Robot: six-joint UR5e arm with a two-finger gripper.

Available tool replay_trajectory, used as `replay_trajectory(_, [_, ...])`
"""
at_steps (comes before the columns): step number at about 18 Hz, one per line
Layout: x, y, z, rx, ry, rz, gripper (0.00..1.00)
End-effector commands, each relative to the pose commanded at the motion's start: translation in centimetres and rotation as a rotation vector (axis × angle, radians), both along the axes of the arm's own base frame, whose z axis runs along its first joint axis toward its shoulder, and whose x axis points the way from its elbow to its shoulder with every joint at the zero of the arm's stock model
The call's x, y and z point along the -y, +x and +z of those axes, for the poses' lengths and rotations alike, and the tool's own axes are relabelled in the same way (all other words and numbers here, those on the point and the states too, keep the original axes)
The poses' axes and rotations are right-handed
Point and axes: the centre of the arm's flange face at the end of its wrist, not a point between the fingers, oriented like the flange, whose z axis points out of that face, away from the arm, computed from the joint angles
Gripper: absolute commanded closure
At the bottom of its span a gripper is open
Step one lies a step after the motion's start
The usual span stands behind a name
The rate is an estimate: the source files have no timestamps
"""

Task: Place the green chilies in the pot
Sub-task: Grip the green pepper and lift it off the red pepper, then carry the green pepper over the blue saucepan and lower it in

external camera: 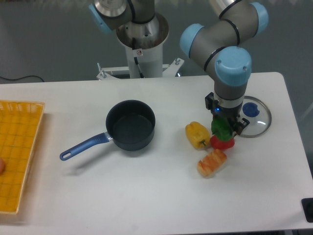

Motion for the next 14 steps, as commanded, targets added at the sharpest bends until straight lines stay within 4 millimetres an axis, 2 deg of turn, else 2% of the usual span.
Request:
replay_trajectory(5, [-0.2, 0.6, 0.0, 0.004, 0.002, 0.001, 0.53])
replay_trajectory(7, [-0.3, 1.1, -0.6, 0.020, 0.001, 0.002, 0.53])
replay_trajectory(14, [0.0, 5.1, -0.3, 0.048, 0.031, 0.005, 0.52])
